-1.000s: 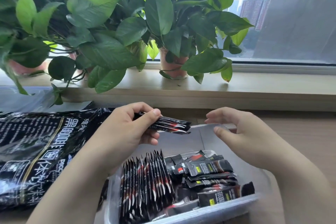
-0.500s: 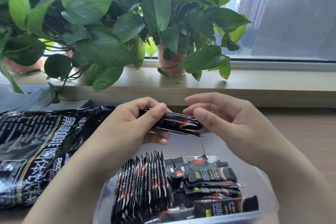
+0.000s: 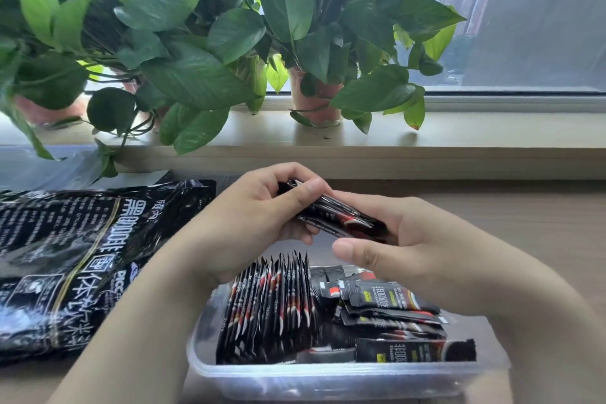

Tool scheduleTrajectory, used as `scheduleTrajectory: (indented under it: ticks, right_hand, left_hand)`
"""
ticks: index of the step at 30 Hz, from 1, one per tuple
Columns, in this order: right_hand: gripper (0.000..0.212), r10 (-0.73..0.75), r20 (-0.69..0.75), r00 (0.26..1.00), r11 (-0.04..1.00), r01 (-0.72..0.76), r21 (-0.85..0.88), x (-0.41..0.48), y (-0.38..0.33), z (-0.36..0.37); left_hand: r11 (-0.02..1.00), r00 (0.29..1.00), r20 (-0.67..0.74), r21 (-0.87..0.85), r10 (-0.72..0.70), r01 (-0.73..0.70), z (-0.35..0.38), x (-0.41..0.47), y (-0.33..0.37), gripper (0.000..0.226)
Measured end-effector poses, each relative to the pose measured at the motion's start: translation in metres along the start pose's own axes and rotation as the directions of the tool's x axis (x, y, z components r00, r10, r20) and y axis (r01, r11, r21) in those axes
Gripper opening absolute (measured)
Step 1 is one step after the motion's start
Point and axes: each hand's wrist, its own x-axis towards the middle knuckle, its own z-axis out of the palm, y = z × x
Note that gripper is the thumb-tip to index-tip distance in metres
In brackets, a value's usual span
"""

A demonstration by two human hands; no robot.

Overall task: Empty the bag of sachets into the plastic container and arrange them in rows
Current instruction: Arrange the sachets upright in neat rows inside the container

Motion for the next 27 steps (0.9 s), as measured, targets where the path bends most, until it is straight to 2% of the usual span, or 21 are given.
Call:
scheduleTrajectory:
  ticks: [3,6,9,13,16,19,24,27]
  right_hand:
    - [0.039,0.035,-0.034,0.999,0.999,-0.036,-0.040,0.001,0.006,0.000]
    - [0.049,0.137,-0.049,0.989,0.989,-0.134,0.056,0.002,0.012,-0.003]
    - [0.047,0.144,-0.014,0.990,0.988,-0.142,0.062,0.001,0.015,-0.006]
    - [0.052,0.145,-0.037,0.989,0.988,-0.142,0.060,0.000,0.017,-0.008]
    - [0.059,0.135,-0.079,0.988,0.991,-0.135,0.003,-0.001,0.015,-0.010]
    - [0.064,0.103,-0.153,0.983,0.995,-0.099,0.029,-0.004,0.011,-0.016]
    - [0.047,-0.022,-0.303,0.953,0.997,0.044,0.069,-0.007,0.005,-0.016]
    - [0.034,-0.058,-0.370,0.927,0.998,0.049,-0.032,-0.007,0.000,-0.014]
  left_hand:
    - [0.999,1.000,-0.009,0.047,-0.009,0.009,-0.002,-0.001,0.001,0.027]
    - [0.994,0.999,-0.033,0.111,-0.006,0.010,-0.007,-0.007,0.005,0.029]
    - [0.988,0.999,-0.035,0.152,-0.006,0.011,-0.008,-0.014,0.011,0.035]
    - [0.994,0.994,-0.114,0.111,-0.002,0.015,-0.004,-0.015,0.010,0.035]
    - [0.996,0.990,-0.144,0.084,-0.001,0.013,-0.003,-0.016,0.009,0.034]
    - [1.000,0.981,-0.195,0.030,0.001,0.005,-0.003,-0.017,0.008,0.032]
    - [0.999,0.973,-0.232,-0.046,-0.009,-0.002,-0.002,-0.018,0.011,0.035]
    - [0.999,0.975,-0.221,-0.045,-0.028,0.019,0.002,-0.019,0.011,0.034]
